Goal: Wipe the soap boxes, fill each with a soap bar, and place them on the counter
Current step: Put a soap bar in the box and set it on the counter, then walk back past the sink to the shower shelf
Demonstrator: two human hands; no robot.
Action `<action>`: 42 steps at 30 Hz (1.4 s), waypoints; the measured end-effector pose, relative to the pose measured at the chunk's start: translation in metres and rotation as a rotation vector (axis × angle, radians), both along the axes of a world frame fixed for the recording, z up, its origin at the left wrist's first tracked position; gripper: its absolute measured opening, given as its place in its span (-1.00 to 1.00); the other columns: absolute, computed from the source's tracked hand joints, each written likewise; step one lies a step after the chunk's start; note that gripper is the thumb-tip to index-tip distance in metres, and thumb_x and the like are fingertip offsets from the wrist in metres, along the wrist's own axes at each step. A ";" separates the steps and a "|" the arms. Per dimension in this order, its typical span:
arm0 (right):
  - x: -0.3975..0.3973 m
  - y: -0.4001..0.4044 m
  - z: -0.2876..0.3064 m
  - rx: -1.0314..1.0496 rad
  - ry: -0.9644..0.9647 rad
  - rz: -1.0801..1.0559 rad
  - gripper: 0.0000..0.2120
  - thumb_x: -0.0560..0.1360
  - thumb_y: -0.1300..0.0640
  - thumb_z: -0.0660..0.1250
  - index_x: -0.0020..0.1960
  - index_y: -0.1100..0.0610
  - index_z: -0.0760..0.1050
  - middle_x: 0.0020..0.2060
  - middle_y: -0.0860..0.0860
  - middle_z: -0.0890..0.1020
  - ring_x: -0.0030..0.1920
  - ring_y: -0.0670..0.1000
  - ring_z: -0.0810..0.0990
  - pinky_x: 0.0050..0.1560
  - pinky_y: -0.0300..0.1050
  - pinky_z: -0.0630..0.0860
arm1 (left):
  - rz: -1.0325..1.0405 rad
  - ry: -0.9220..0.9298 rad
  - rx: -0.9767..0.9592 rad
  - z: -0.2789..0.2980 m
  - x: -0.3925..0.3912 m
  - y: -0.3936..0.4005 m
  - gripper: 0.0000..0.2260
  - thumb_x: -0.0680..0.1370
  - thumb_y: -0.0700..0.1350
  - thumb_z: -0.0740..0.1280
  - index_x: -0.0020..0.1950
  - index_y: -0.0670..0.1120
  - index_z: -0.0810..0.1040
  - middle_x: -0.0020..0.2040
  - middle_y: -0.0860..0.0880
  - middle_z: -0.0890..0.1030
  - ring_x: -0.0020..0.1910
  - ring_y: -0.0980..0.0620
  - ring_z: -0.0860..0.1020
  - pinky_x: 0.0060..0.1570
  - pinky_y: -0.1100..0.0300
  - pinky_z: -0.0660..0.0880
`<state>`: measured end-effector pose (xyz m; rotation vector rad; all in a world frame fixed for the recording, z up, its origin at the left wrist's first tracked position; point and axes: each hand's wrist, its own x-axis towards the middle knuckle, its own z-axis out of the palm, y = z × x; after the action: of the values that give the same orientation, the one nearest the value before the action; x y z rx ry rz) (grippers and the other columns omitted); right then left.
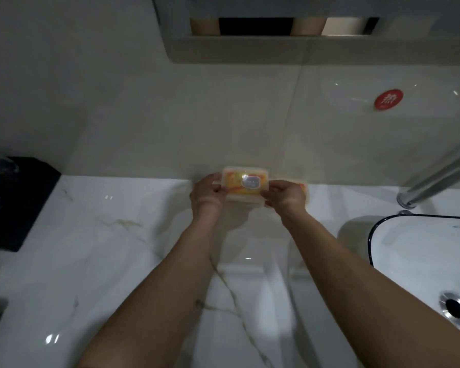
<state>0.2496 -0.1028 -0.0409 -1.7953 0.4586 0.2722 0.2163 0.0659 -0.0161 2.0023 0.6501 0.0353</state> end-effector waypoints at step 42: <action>-0.113 -0.087 0.139 -0.646 -0.380 0.163 -0.50 0.56 -0.06 0.36 0.46 0.05 0.42 0.38 0.06 0.52 0.40 0.15 0.39 0.30 -0.01 0.35 | -0.433 -0.280 0.608 0.114 -0.069 -0.078 -0.66 0.56 -0.05 0.33 0.32 -0.07 0.57 0.28 -0.11 0.56 0.31 -0.13 0.45 0.35 0.05 0.27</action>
<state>0.1367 -0.1895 0.0983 -2.4548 0.1269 -0.1299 0.1476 -0.0123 0.0980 2.6185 0.0040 0.2748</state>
